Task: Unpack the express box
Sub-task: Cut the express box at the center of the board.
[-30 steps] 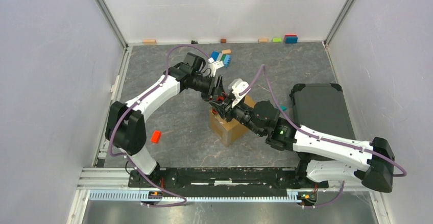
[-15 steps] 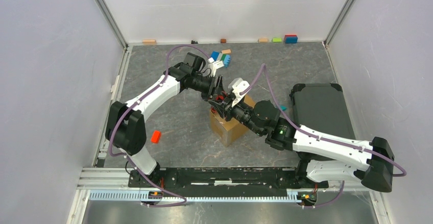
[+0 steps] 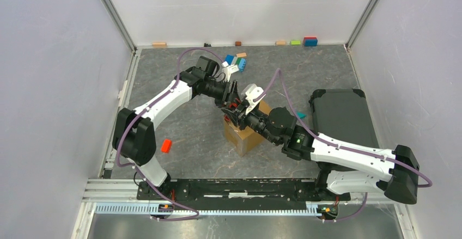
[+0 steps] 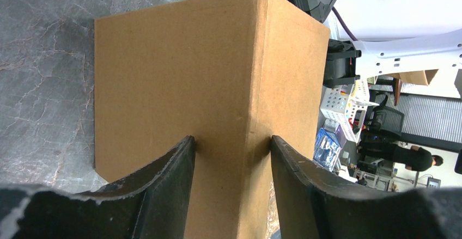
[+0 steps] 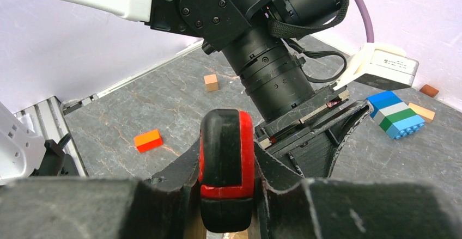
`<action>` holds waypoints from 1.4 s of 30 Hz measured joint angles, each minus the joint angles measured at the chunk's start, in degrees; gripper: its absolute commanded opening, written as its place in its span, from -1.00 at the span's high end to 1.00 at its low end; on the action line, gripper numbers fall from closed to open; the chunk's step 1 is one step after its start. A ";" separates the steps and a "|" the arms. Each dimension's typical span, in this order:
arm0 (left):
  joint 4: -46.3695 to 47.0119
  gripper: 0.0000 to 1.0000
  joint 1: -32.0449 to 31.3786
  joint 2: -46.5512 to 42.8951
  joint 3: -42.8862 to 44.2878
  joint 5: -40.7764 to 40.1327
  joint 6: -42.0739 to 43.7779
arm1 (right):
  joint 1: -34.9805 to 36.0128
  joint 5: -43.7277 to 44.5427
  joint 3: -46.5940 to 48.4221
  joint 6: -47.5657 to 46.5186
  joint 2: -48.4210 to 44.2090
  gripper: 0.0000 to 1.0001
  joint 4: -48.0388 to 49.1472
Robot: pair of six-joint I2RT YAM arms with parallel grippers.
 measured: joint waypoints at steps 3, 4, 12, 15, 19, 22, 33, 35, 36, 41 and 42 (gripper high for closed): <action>0.02 -0.17 0.00 0.00 0.00 0.00 0.00 | 0.09 0.00 0.00 0.00 0.00 1.00 0.00; 0.00 -0.17 0.00 0.00 0.00 0.00 0.00 | 0.11 0.02 0.00 0.00 0.00 1.00 0.00; 0.02 -0.15 0.02 0.37 0.13 0.22 0.00 | 0.35 0.81 0.00 -0.11 0.00 1.00 -0.02; 0.02 -0.15 0.07 0.68 0.24 0.70 0.00 | 0.55 1.22 0.00 -0.42 0.00 1.00 -0.02; 0.02 -0.14 0.07 0.90 0.33 1.09 0.00 | 0.61 1.55 0.00 -0.46 0.00 1.00 -0.04; 0.02 -0.14 0.07 0.92 0.35 1.09 0.00 | 0.61 1.57 0.00 -0.50 0.00 1.00 -0.07; 0.02 -0.13 0.07 0.94 0.35 1.09 0.00 | 0.87 2.67 0.00 -0.85 0.02 1.00 -0.26; 0.02 -0.13 0.07 0.96 0.35 1.09 0.00 | 0.94 2.69 0.00 -0.87 0.02 1.00 -0.28; 0.02 -0.13 0.07 0.98 0.37 1.11 0.00 | 0.98 2.69 0.00 -0.87 0.02 1.00 -0.28; 0.00 -0.14 0.35 1.38 0.52 1.53 0.00 | 1.25 2.75 0.00 -0.85 0.02 1.00 -0.44; 0.00 -0.13 0.39 1.44 0.55 1.55 0.00 | 1.33 2.75 0.00 -0.85 0.02 1.00 -0.42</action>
